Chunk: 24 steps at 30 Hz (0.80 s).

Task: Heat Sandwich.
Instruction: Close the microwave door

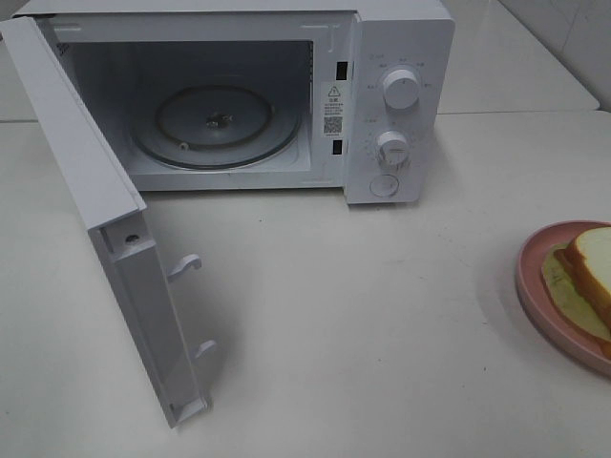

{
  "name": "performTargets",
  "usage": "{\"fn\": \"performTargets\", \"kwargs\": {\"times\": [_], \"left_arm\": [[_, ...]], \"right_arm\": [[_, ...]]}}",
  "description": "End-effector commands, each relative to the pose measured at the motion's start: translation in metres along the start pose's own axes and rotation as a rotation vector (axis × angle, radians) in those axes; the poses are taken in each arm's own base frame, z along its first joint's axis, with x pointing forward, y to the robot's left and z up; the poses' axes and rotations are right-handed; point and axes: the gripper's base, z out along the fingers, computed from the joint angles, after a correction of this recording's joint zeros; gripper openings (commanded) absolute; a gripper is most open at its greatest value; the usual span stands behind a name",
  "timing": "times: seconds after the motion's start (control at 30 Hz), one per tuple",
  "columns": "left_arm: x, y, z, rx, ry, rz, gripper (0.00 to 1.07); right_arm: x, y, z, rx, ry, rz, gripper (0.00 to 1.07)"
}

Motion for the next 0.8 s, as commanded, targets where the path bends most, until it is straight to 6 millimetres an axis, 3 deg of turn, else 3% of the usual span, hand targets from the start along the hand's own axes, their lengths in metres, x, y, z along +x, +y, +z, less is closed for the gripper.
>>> {"fn": "performTargets", "kwargs": {"times": [0.03,0.37,0.47,0.63,0.73,0.77,0.8], "left_arm": [[0.0,-0.001,-0.001,0.004,-0.009,-0.006,0.98],[-0.003,-0.001,0.0,0.006,-0.008,-0.007,0.98],[-0.018,0.0,0.002,-0.002,-0.032,-0.005,0.97],[-0.025,0.001,0.011,-0.004,-0.013,-0.007,0.92],[-0.032,0.002,0.027,-0.005,0.012,-0.012,0.77],[-0.036,0.002,0.037,-0.006,0.021,-0.015,0.65],[-0.036,0.002,0.037,-0.006,0.021,-0.015,0.65]], "right_arm": [[0.002,0.0,-0.003,0.005,-0.028,-0.005,0.76],[0.002,0.0,-0.003,0.005,-0.028,-0.005,0.76],[0.002,0.0,-0.003,0.005,-0.028,-0.005,0.76],[0.002,0.0,-0.003,0.005,-0.028,-0.005,0.76],[0.002,0.0,-0.003,0.005,-0.028,-0.005,0.76],[0.002,0.0,-0.003,0.005,-0.028,-0.005,0.76],[0.002,0.0,-0.003,0.005,-0.028,-0.005,0.76]]}}
